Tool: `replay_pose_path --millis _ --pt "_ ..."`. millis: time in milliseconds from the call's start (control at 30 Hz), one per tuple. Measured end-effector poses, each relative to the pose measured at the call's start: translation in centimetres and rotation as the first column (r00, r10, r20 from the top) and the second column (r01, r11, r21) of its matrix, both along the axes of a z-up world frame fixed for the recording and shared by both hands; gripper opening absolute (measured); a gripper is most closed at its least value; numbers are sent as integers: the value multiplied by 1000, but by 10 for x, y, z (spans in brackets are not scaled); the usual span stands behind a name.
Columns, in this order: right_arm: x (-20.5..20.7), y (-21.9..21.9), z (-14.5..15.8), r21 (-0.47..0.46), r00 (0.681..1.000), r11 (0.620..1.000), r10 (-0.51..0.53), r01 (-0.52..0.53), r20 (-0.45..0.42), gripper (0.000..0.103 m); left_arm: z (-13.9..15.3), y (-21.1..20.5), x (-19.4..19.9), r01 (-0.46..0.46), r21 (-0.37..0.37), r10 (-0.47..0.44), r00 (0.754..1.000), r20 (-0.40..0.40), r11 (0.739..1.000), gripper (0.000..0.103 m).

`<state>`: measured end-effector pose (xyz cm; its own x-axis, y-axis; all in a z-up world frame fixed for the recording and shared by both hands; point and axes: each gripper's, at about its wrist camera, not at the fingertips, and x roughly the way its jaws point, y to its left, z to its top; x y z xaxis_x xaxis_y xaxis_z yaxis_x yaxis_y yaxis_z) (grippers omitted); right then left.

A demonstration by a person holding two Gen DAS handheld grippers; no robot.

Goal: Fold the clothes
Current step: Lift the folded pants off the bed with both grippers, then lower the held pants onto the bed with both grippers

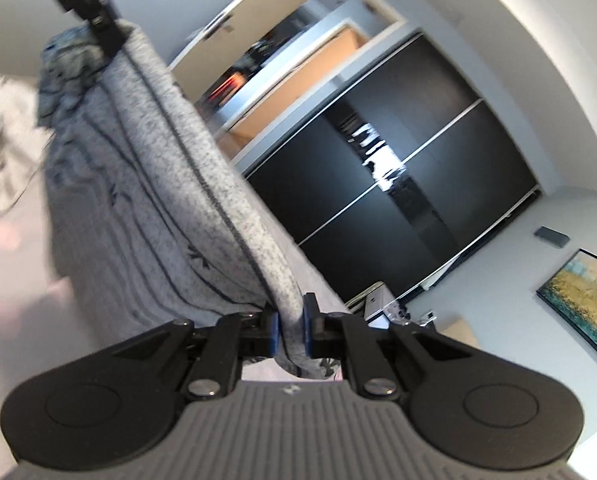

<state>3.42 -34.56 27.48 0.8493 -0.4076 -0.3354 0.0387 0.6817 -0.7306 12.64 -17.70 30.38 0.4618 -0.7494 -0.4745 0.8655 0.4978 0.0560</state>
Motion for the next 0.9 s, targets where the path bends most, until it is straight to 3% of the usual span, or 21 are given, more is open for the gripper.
replay_pose_path --millis 100,200,333,467,567,700,900 --pt "-31 -2 -23 40 998 999 8 -5 -68 12 -39 4 -23 74 68 -73 997 -27 995 9" --pt "-60 2 -61 85 985 996 30 -16 -172 12 -91 14 -52 163 166 -151 985 -85 973 9" --pt "-100 11 -124 143 936 989 85 -38 -340 12 -165 30 -99 285 281 -232 951 -206 916 9" --pt "-143 29 -170 181 895 982 130 -57 -427 12 -215 51 -142 367 332 -272 915 -298 869 9" --pt "-168 41 -186 226 875 973 154 -53 -459 12 -231 63 -155 389 342 -272 899 -343 855 9" --pt "-213 57 -197 255 856 965 188 -68 -482 12 -227 71 -161 410 344 -272 882 -383 845 9" --pt "-243 80 -195 296 791 949 260 -104 -553 12 -228 81 -179 465 392 -282 852 -440 794 9"
